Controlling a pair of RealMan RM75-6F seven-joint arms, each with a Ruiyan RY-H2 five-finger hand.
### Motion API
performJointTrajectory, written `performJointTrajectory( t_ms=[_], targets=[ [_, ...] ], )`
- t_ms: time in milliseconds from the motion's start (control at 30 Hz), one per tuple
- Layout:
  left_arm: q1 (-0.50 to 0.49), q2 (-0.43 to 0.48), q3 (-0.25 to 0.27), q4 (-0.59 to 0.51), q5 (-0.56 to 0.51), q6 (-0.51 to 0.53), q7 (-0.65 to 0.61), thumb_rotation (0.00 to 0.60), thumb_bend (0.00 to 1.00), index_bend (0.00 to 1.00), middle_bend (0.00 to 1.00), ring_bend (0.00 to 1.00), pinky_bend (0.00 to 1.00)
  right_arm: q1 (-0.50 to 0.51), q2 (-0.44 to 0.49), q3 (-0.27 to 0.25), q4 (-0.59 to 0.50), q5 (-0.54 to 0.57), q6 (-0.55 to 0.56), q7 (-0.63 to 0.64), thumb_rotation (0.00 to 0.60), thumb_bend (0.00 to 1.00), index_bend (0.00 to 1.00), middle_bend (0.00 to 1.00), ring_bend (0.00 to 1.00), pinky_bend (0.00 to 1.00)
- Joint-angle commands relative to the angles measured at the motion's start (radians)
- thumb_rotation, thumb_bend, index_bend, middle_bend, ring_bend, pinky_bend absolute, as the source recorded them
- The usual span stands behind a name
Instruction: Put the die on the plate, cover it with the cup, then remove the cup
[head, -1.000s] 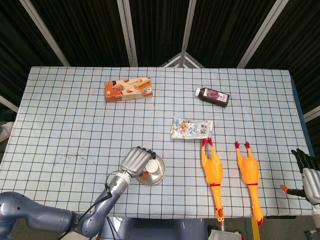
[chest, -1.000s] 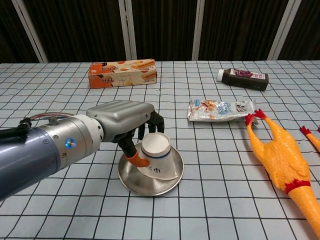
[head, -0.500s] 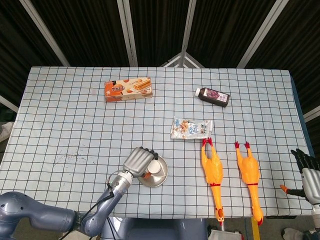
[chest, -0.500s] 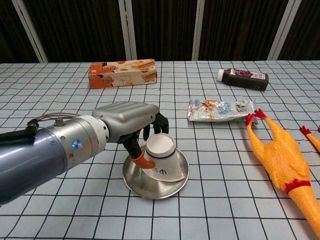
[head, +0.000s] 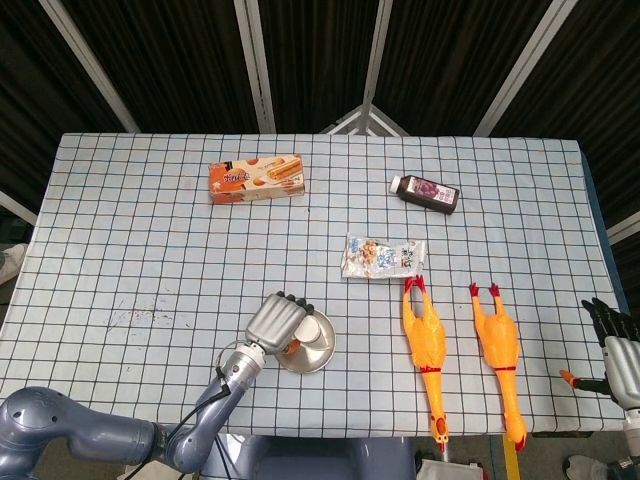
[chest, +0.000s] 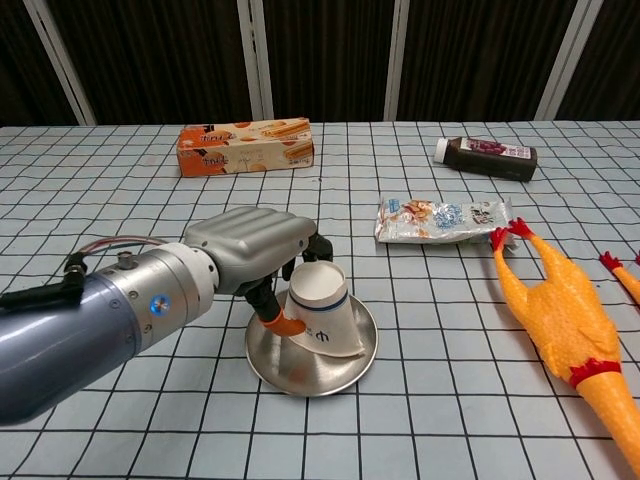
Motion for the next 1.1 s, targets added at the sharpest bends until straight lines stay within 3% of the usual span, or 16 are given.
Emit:
performJointTrajectory(
  t_ms=[33, 200, 533, 1100],
  targets=[
    [0.003, -0.009, 0.005, 0.015, 0.030, 0.008, -0.006, 0.600, 0.44, 0.49, 0.39, 0.39, 0.38, 0.001, 0.000, 0.000, 0.000, 0.000, -0.001, 0.000, 0.600, 0.09, 0.03, 0.02, 0.07, 0.00],
    [0.009, -0.020, 0.017, 0.023, 0.061, -0.007, -0.036, 0.600, 0.44, 0.50, 0.39, 0.39, 0.38, 0.000, 0.001, -0.001, -0.002, -0.002, 0.001, -0.001, 0.600, 0.09, 0.02, 0.02, 0.07, 0.00],
    [0.015, 0.043, -0.033, -0.065, -0.048, -0.140, -0.166, 0.600, 0.44, 0.52, 0.40, 0.39, 0.38, -0.001, -0.001, -0.003, -0.003, 0.000, -0.002, -0.004, 0.600, 0.09, 0.02, 0.02, 0.07, 0.00],
    [0.015, -0.015, 0.032, 0.061, 0.122, 0.012, -0.017, 0.600, 0.44, 0.53, 0.42, 0.39, 0.38, 0.004, 0.000, -0.002, -0.003, 0.003, -0.011, -0.002, 0.600, 0.09, 0.02, 0.02, 0.07, 0.00]
  ],
)
